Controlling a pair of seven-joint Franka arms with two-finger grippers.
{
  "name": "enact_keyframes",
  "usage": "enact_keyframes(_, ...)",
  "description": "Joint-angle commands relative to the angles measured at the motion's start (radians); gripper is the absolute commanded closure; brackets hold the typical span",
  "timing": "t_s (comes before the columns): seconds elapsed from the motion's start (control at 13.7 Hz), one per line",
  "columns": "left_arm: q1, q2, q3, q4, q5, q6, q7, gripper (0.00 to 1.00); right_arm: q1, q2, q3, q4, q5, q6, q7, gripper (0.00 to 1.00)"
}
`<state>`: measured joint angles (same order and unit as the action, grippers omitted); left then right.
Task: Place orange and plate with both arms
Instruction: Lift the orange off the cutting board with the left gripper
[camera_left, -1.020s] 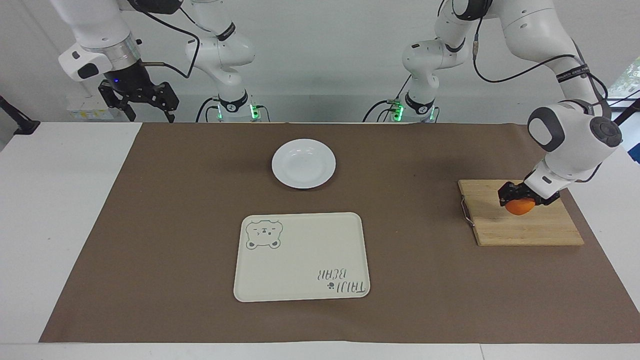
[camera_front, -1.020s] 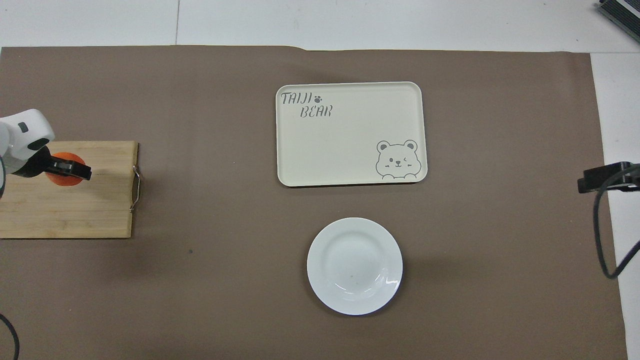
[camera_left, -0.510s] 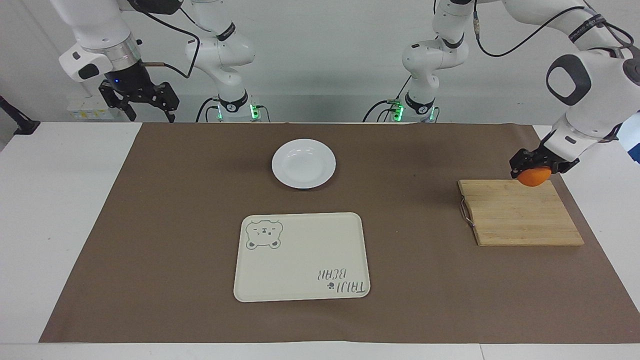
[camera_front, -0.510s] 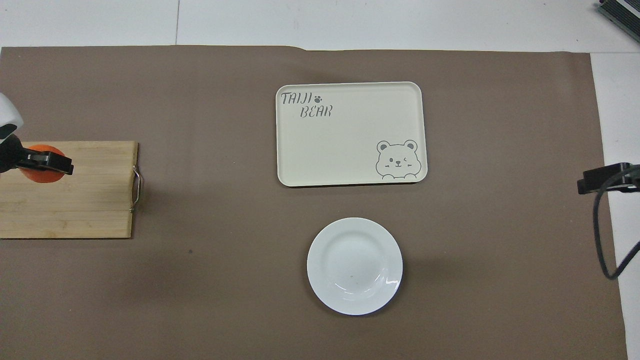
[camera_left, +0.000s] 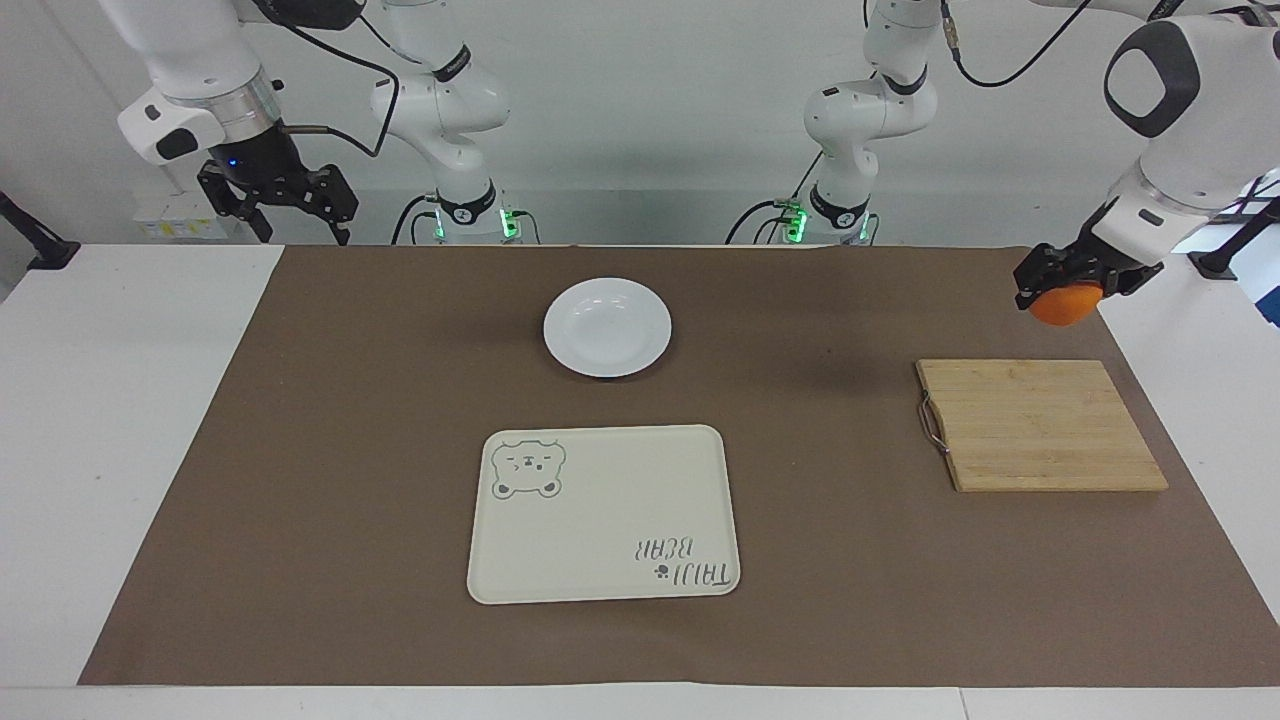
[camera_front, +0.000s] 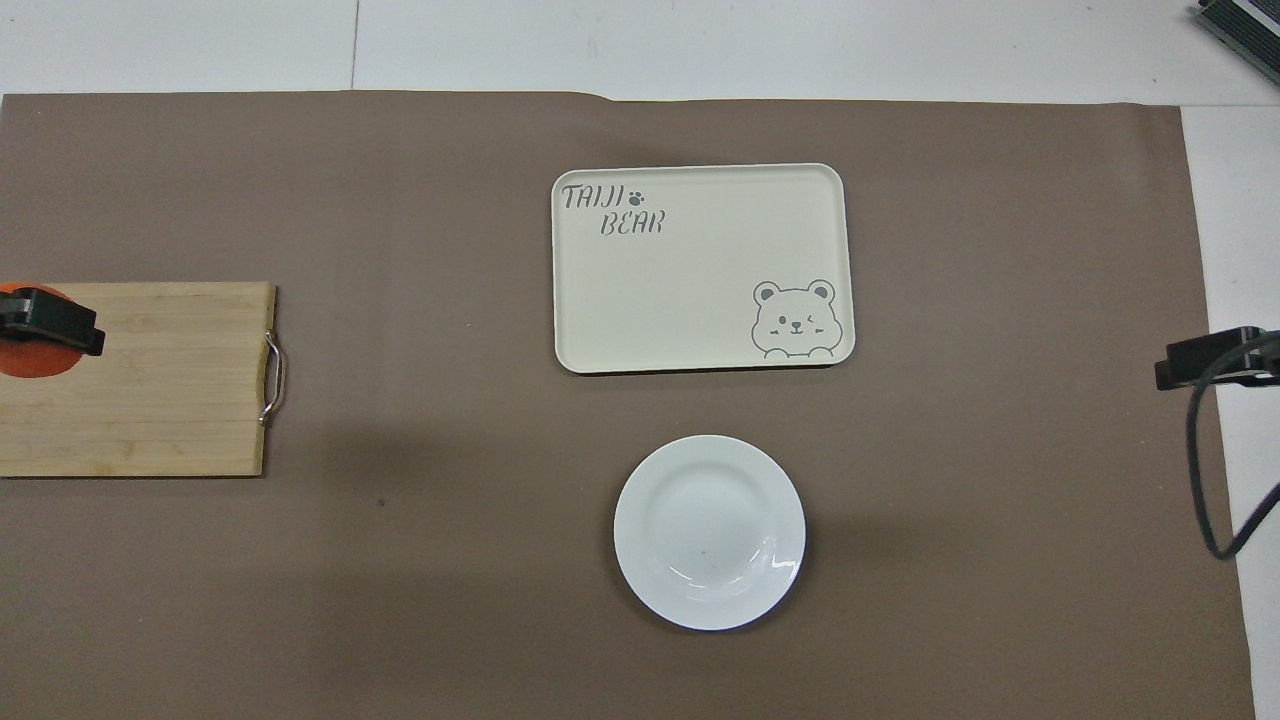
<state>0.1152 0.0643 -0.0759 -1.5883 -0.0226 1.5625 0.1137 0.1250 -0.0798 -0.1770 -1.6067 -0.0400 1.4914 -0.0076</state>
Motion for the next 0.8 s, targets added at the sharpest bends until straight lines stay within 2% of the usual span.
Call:
enact_keyframes(0.0,-0.096,-0.015,0.007,-0.016,0.006,-0.016,-0.125,1.0,-0.007,-0.021,0.005,-0.024,-0.018,-0.007,-0.02,0.0)
enact_keyframes(0.51,-0.342,-0.053,0.002,-0.062,-0.01,-0.004,-0.396,1.0,-0.007,-0.021,0.005,-0.025,-0.018,-0.007,-0.02,0.0)
enact_keyframes(0.73,-0.468,-0.109,0.001,-0.162,-0.023,0.097,-0.55,1.0,-0.008,-0.023,0.005,-0.027,-0.018,-0.007,-0.02,0.0)
